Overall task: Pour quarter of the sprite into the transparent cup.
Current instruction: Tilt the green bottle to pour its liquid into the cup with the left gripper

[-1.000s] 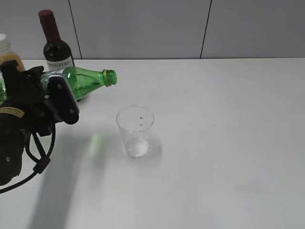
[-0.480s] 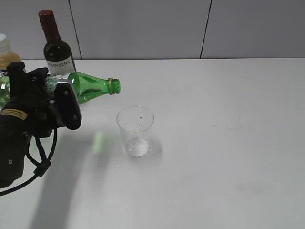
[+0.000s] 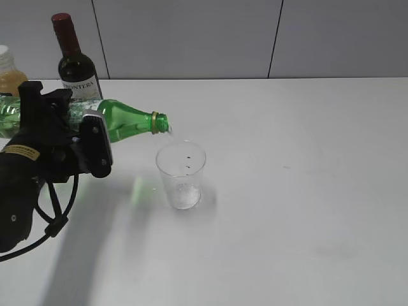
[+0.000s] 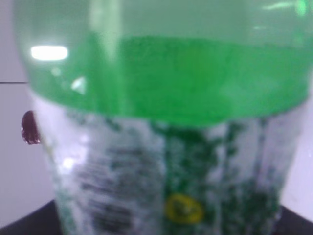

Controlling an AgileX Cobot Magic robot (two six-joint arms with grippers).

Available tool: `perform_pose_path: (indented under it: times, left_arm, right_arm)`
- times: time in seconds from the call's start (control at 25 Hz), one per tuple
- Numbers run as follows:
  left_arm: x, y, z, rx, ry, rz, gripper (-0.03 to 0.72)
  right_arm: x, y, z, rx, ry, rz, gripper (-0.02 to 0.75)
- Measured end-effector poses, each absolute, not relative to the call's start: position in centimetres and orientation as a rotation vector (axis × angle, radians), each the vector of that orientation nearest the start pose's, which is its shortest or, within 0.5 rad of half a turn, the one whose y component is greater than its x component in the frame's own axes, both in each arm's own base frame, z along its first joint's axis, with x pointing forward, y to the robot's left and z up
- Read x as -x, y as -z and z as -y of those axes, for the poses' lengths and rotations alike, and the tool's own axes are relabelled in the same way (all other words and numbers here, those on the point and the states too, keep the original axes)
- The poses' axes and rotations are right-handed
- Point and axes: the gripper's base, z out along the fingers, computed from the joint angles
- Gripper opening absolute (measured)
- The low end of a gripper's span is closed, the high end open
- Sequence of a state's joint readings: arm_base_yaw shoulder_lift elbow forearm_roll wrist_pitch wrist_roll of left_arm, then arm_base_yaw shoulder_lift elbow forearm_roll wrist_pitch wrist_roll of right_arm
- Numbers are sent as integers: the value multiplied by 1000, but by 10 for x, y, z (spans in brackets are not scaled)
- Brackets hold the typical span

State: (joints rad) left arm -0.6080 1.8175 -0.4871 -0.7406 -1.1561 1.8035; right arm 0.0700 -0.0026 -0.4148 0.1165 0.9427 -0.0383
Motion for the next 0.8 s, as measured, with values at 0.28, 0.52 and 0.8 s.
perform_pose_path:
  times: [0.28, 0.52, 0.8]
  left_arm:
    - [-260, -142, 113, -1311, -1185, -1369, 453]
    - [-260, -142, 113, -1313, -1187, -1367, 452]
    - [-260, -142, 113, -1312, -1187, -1367, 449]
  right_arm:
    - [-8, -263, -9, 100, -159, -2005, 585]
    - [-8, -263, -9, 100, -159, -2005, 585]
    - [-8, -263, -9, 100, -159, -2005, 585]
